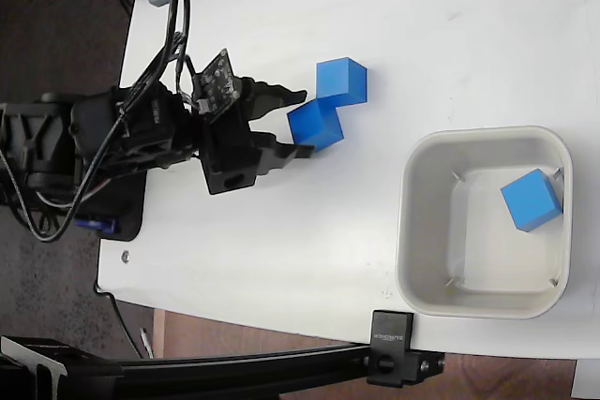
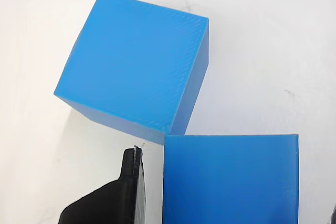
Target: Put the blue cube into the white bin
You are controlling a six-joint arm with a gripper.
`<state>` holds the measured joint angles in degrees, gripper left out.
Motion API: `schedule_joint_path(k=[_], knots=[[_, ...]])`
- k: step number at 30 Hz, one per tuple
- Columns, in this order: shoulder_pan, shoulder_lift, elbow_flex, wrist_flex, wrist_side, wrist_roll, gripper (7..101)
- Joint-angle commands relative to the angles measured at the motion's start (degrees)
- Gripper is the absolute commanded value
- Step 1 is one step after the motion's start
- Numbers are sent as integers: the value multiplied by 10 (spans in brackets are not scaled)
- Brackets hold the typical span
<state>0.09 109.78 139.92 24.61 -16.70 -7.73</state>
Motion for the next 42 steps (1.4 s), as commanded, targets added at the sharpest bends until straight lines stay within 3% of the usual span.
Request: schedule_joint_path(k=[1, 18, 22, 25, 28, 33, 42], knots=[[-3, 12, -7, -19, -2, 3, 935], [-4, -26, 3, -66, -10, 6, 901], [-5, -18, 8, -65, 7, 6, 739], [-11, -8, 9, -56, 28, 6, 548], [-14, 6, 11, -47, 47, 5, 449], [-12, 41, 20, -28, 72, 6, 349], [13, 119, -23, 68, 76, -4, 339]])
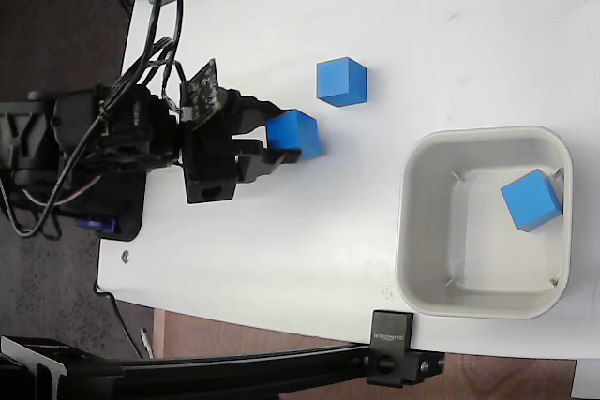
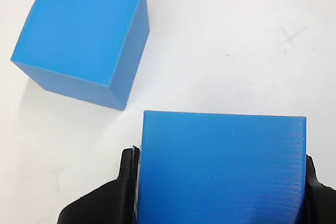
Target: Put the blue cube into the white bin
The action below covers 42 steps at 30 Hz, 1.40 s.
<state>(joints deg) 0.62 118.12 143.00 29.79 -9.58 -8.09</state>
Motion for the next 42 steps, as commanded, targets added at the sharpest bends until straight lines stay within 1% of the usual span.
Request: schedule_joint_path(k=[1, 3, 5, 6, 9, 13, 16, 18, 22, 24, 25, 26, 27, 28, 29, 32, 36, 39, 42], knots=[[9, 30, -66, 14, 7, 2, 339], [13, 6, -97, -2, 18, 11, 339], [18, -19, -122, -39, 34, 25, 339], [21, -36, -143, -47, 44, 28, 339], [33, -105, -233, -50, 53, 28, 339], [71, -206, -348, -74, 19, 32, 339], [86, -280, -421, -99, 11, 38, 344], [89, -327, -475, -99, 10, 38, 349], [101, -417, -577, -98, -23, 44, 349], [103, -451, -616, -93, -31, 46, 366], [103, -462, -631, -87, -33, 42, 427], [102, -467, -639, -84, -33, 40, 610], [100, -468, -640, -83, -32, 38, 772], [100, -464, -640, -76, -29, 36, 906], [99, -458, -638, -69, -28, 34, 1000], [99, -426, -605, -62, -32, 31, 1000], [101, -349, -517, -63, -38, 31, 1000], [104, -260, -425, -52, -43, 31, 1000], [104, -133, -296, -39, -48, 33, 1000]])
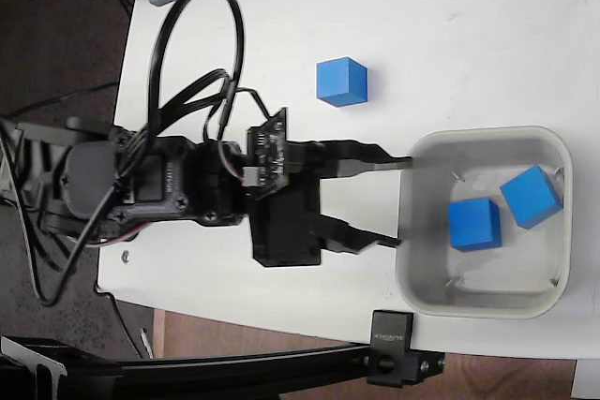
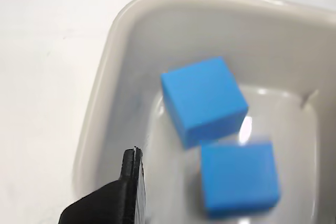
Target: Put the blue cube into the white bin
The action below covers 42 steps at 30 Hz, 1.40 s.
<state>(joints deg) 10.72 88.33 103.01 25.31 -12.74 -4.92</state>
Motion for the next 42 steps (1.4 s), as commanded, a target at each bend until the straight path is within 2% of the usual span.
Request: schedule_joint_path(k=[1, 9, 13, 19, 23, 29, 42], knots=[[0, 215, 151, 12, -16, 4, 1000], [-21, 592, 461, 117, -7, 42, 1000], [-69, 675, 512, 189, 53, 52, 1000], [-98, 773, 608, 178, 90, 65, 1000], [-122, 855, 660, 185, 143, 73, 1000], [-125, 866, 686, 185, 178, 92, 1000], [-123, 866, 686, 189, 161, 83, 1000]])
